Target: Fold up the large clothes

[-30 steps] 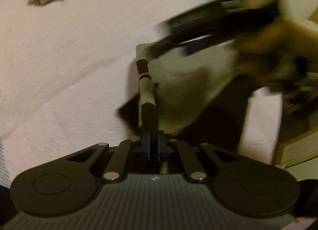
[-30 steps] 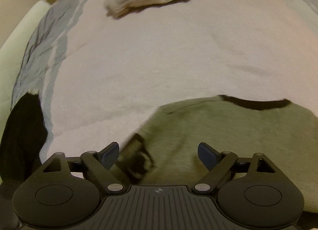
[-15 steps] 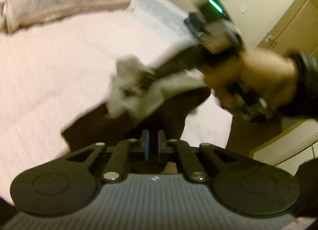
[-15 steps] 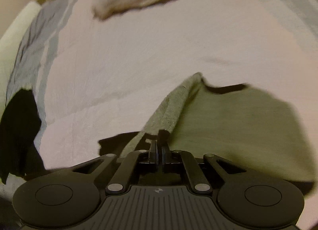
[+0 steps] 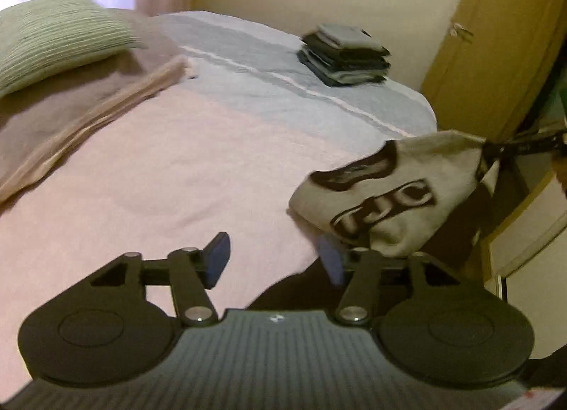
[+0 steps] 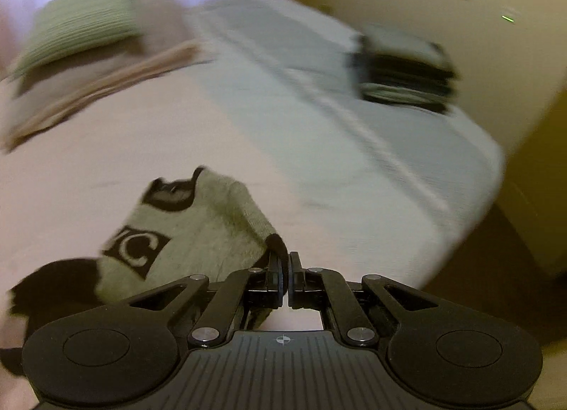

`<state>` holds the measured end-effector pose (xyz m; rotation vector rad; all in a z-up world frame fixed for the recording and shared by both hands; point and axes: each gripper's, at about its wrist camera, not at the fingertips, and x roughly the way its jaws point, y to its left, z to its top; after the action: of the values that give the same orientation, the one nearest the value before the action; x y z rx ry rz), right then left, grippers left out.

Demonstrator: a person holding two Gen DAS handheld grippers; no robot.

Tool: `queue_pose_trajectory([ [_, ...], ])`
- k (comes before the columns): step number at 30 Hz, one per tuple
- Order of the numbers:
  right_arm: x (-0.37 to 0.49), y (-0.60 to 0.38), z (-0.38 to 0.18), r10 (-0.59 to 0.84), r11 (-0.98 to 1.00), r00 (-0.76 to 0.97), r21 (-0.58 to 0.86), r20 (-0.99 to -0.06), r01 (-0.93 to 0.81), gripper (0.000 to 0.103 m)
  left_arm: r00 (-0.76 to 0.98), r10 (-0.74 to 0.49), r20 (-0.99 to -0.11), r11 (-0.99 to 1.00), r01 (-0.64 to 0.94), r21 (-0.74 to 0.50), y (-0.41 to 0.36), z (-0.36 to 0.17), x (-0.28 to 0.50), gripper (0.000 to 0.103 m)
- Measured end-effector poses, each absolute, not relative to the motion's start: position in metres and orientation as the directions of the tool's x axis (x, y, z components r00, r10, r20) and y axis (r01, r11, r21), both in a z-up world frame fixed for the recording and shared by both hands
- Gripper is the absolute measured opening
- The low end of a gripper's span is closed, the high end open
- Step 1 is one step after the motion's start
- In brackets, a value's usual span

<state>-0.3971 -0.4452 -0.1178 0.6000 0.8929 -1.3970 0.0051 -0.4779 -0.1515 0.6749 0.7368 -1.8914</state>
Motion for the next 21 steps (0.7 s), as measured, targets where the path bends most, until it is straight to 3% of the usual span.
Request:
queue_pose_trajectory([
  [7, -0.490, -0.519, -0.148, -0.530, 0.080, -0.129, -0.200, -0.838, 0.976, 0.000, -0.432, -0.484, -0.761, -0.419, 0.878, -0.231, -0.572, -0.208, -0.096, 0.063],
  [9, -0.512, -0.543, -0.162, -0.505, 0.101, -0.119, -0.195, -0.855, 0.976, 0.000, -0.489, -0.411, -0.770, -0.491, 0.830, -0.265, -0.608, -0.237, -0.125, 0.064],
  [17, -0.558, -0.577, -0.214, -0.393, 0.158, -0.047, -0.118, -0.918, 0.980, 0.000, -0.512, -0.162, -0.843, -0.447, 0.800, -0.400, -0.704, -0.353, -0.211, 0.063],
  [18, -0.561, -0.579, -0.218, -0.384, 0.159, -0.039, -0.107, -0.923, 0.981, 0.000, -0.503, -0.126, -0.855, -0.455, 0.795, -0.401, -0.705, -0.362, -0.219, 0.055],
  [21, -0.571, -0.587, -0.223, -0.372, 0.156, -0.007, -0.070, -0.928, 0.985, 0.000, -0.468, -0.081, -0.880, -0.485, 0.790, -0.376, -0.699, -0.366, -0.232, 0.015],
])
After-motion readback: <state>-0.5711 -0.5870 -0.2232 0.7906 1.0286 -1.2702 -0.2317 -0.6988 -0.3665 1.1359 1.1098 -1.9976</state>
